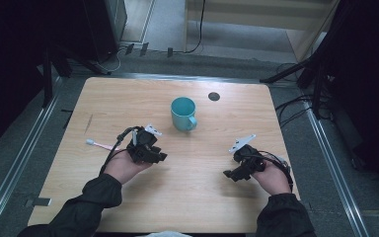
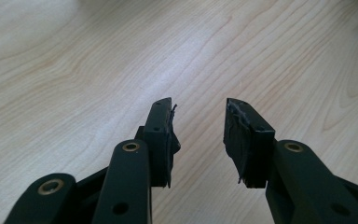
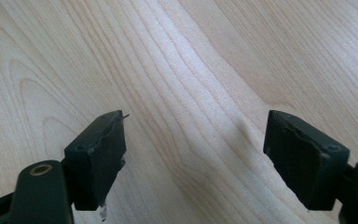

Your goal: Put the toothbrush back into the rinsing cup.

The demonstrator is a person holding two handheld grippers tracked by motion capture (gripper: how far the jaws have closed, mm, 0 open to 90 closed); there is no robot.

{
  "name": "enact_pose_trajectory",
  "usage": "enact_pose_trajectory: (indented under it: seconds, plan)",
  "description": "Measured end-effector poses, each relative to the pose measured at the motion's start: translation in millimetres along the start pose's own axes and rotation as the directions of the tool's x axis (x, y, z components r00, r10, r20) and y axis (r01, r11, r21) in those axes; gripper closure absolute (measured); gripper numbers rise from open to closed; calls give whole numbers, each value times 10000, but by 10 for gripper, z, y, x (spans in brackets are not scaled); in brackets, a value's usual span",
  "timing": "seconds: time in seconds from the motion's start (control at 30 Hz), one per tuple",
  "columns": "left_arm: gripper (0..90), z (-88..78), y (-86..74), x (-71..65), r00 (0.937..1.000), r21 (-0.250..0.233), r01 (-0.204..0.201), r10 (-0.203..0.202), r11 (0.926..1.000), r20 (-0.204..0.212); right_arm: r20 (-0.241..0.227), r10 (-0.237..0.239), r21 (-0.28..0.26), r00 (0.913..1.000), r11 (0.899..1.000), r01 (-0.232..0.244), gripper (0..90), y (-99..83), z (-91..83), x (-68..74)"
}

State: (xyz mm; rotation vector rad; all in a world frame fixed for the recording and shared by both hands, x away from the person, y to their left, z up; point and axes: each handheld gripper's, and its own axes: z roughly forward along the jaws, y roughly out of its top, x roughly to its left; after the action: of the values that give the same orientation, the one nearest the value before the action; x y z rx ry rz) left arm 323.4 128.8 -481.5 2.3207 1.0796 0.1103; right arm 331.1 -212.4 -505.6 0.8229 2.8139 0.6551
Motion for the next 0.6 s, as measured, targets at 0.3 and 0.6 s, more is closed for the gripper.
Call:
enact_pose_trajectory:
  seconds: [0.3, 0.6]
  plan:
    - [601, -9, -13, 36, 10000, -18, 15, -15, 10000, -26, 113, 26, 16, 9999, 10000, -26, 216, -15, -4, -12]
    - [676, -49, -8, 69, 9999, -238, 129, -129, 9996, -4, 169, -28, -235, 9999, 9997, 31, 218, -11, -41, -26]
